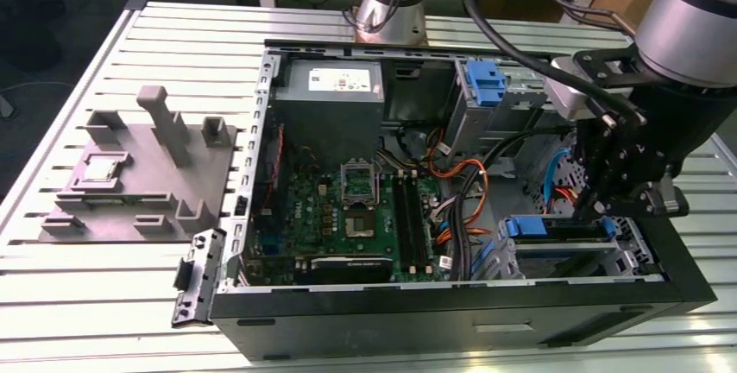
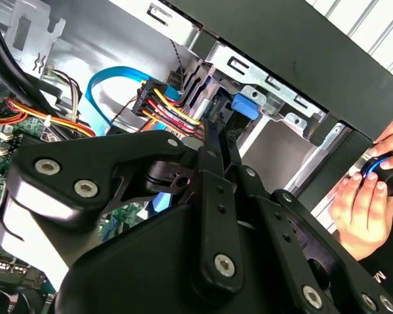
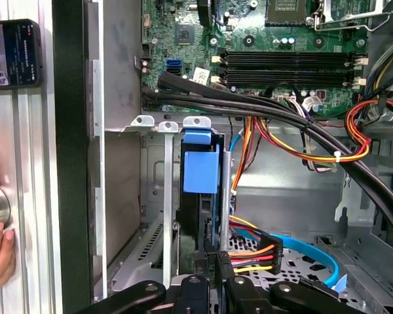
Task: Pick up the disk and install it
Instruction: 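Insert the first disk wire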
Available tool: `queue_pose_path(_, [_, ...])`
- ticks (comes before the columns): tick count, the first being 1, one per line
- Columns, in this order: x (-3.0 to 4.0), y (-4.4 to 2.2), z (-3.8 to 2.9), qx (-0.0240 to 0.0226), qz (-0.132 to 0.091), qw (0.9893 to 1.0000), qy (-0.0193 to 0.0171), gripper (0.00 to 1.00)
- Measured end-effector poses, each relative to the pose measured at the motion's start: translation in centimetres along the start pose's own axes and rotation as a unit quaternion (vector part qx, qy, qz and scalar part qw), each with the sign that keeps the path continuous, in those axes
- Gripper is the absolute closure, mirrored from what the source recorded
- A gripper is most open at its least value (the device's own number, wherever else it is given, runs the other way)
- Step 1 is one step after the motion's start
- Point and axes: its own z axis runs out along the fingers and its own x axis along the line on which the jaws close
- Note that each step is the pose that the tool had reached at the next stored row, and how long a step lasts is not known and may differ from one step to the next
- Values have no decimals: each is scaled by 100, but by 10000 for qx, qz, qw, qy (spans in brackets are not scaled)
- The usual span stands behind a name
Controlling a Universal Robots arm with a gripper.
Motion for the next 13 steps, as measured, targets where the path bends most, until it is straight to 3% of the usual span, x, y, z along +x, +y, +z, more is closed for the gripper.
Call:
queue_pose_path(7, [-1, 2, 19, 0, 3, 10000, -36, 83])
queue_pose_path(13, [22, 3, 30, 1, 3, 10000, -42, 83])
